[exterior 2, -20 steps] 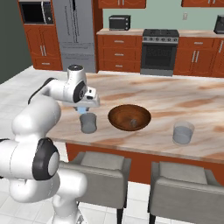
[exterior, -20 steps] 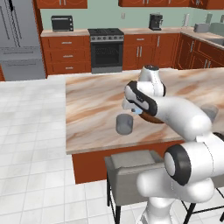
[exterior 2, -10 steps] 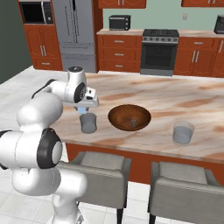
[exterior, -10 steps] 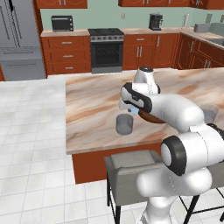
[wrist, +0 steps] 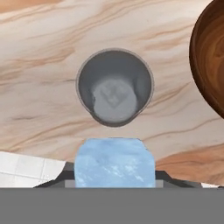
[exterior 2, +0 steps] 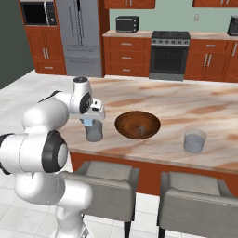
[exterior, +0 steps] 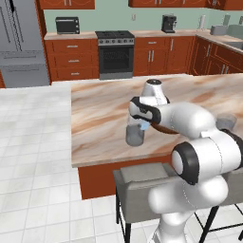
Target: There are four ice cubes in the ice bowl. Place two ice cubes in each glass of water.
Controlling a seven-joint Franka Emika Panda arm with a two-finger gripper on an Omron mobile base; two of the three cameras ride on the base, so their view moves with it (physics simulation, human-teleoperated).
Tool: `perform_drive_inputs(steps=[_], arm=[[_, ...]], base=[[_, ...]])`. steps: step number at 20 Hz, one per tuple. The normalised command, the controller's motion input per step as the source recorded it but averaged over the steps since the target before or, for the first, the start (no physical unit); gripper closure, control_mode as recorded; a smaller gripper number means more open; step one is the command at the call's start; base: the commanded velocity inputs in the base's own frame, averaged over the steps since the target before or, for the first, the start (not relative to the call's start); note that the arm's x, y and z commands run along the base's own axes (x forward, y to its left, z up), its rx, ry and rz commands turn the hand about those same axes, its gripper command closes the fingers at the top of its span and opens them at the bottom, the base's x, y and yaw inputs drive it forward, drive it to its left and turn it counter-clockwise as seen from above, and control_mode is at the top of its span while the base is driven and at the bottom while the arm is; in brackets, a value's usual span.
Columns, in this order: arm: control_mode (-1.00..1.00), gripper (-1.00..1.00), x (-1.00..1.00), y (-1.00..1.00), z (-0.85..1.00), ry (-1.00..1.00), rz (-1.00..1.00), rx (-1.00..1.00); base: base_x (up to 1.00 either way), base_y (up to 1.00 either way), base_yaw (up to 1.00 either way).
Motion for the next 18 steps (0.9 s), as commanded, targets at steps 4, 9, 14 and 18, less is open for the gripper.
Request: perform_drive_inputs(steps=[4, 9, 14, 18], arm=[[-1.00, 1.00, 0.28, 0.11, -0.21, 0.00, 0.00, -0.02], [-1.00, 1.00, 0.29, 0.10, -0.17, 0.00, 0.00, -0.01], [-1.00, 1.00, 0.21, 0.01, -0.05, 0.00, 0.00, 0.00], [-1.00, 1.00, 0.18, 0.00, -0.04, 0.00, 0.00, 0.00]], base=[[0.00, 0.00, 0.00], [0.00, 0.00, 0.00], [0.00, 0.00, 0.00], [0.00, 0.00, 0.00]])
